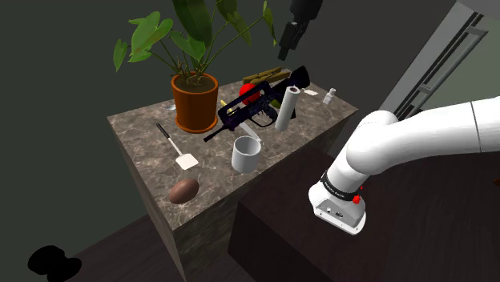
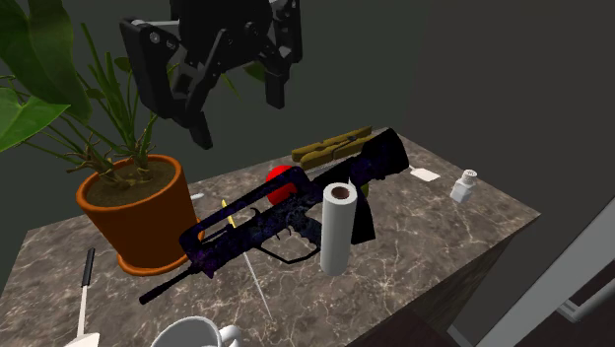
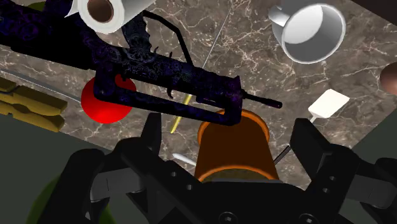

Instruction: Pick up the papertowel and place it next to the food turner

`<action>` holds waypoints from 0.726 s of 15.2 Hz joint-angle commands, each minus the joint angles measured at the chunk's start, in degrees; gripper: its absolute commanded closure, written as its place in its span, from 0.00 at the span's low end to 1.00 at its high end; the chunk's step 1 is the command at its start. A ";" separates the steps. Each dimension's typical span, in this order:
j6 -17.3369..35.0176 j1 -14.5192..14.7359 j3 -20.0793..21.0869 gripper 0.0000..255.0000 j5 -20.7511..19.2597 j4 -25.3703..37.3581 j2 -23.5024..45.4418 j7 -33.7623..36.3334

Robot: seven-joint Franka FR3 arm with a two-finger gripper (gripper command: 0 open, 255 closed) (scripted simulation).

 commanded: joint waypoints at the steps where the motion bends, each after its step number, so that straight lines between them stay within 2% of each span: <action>1: 0.00 0.00 0.00 0.00 0.00 0.00 0.00 0.00; 11: 13.98 -6.74 -9.69 0.00 -3.75 -15.76 -4.05 -1.94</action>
